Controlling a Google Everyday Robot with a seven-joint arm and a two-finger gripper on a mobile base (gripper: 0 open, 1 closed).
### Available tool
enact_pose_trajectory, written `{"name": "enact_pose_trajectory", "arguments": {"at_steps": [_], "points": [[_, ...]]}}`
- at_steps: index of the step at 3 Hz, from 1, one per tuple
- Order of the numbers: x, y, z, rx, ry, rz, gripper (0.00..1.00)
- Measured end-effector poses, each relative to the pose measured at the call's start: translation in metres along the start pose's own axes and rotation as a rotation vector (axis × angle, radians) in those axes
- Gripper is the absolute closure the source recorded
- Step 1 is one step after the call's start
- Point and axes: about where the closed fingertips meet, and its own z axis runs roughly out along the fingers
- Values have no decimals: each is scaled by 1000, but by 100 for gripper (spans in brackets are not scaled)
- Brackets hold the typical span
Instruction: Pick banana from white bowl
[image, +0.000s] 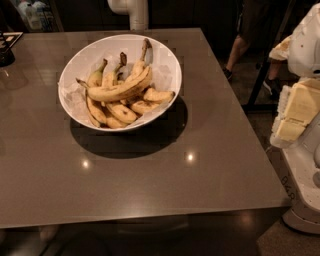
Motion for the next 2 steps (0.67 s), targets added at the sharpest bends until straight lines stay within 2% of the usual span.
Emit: {"name": "enact_pose_trajectory", "arguments": {"at_steps": [1,2], "points": [[-24,-5,-4,-11,13,-58,0],[-60,-11,-3,-14,-3,-168,0]]}}
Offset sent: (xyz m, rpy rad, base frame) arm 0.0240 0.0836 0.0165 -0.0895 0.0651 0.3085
